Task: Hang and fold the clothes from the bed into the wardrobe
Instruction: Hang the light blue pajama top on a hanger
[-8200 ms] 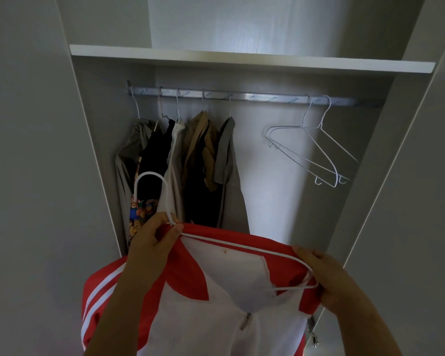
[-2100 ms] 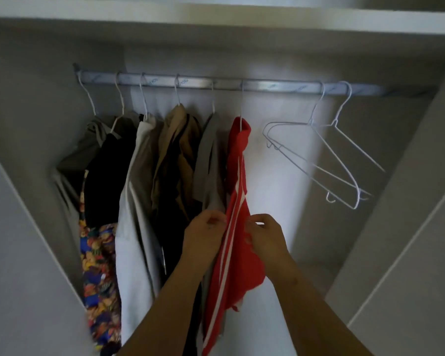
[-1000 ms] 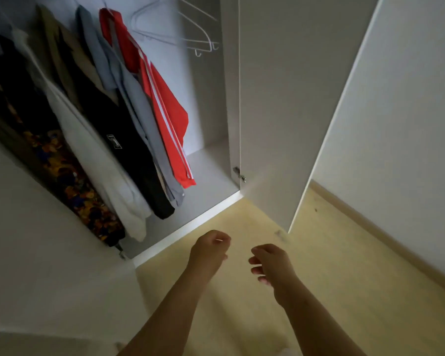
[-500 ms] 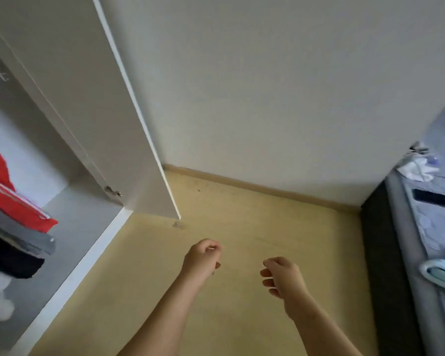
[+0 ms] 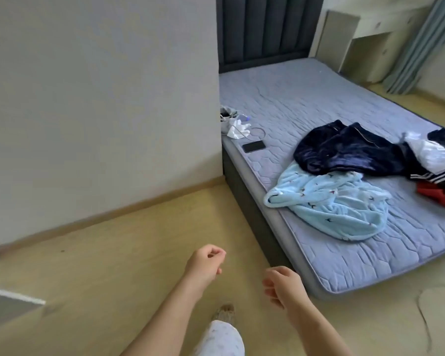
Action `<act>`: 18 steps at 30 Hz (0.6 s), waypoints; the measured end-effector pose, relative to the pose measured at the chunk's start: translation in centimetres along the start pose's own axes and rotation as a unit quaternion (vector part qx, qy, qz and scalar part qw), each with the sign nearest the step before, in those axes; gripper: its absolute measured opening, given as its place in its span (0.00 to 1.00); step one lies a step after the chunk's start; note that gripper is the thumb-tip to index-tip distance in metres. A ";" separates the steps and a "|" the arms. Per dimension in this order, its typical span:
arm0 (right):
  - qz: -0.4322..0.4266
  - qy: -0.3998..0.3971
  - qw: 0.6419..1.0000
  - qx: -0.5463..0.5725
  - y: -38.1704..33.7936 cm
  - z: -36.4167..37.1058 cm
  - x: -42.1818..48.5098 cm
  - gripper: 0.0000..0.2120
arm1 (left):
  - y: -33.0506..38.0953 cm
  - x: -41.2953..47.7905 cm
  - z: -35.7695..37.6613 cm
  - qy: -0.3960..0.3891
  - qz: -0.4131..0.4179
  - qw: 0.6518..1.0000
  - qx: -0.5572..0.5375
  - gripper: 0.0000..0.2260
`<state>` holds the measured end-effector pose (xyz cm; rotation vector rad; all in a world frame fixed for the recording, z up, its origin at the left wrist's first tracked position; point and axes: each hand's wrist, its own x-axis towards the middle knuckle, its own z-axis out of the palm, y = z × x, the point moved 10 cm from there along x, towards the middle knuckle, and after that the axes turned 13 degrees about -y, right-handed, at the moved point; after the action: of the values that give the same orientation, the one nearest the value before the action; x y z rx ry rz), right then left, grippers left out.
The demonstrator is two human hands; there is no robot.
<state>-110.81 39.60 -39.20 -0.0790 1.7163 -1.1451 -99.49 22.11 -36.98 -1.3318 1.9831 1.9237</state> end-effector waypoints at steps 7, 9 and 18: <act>0.015 0.084 0.993 0.080 -2.8 -8.9 5.9 0.08 | 8.5 10.1 7.4 -0.092 0.025 0.994 0.045 0.08; 0.022 0.087 0.992 0.085 -4.4 -10.7 8.2 0.07 | 11.0 13.2 8.8 -0.115 0.029 0.991 0.053 0.08; 0.076 0.131 0.979 0.133 -9.1 -18.3 15.4 0.06 | 17.6 25.4 15.0 -0.198 -0.003 0.973 0.118 0.06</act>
<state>-136.03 38.21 -43.06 0.3788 1.7449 -1.3025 -133.38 18.78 -41.51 -0.8194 1.9215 1.7156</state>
